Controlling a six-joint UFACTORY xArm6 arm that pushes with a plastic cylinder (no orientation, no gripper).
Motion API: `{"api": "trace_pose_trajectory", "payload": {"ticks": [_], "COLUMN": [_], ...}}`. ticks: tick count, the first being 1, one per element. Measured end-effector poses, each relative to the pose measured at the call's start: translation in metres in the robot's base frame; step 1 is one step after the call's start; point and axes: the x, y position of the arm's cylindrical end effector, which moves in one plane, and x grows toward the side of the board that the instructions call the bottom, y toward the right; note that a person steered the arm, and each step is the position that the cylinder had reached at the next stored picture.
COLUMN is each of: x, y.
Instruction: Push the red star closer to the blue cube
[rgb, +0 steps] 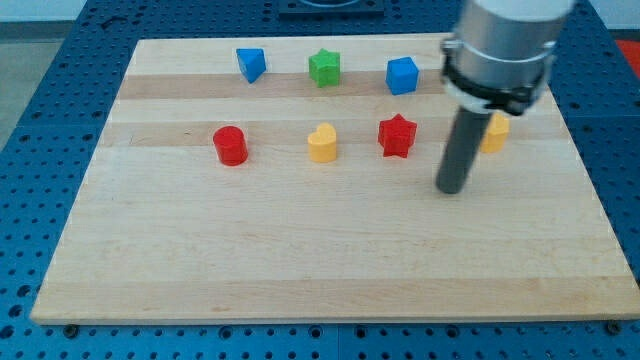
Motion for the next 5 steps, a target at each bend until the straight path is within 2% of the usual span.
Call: {"api": "trace_pose_trajectory", "payload": {"ticks": [1, 2, 3, 4, 5], "x": [-0.002, -0.015, -0.056, -0.079, -0.087], "y": [-0.038, -0.033, -0.044, -0.046, -0.046]}}
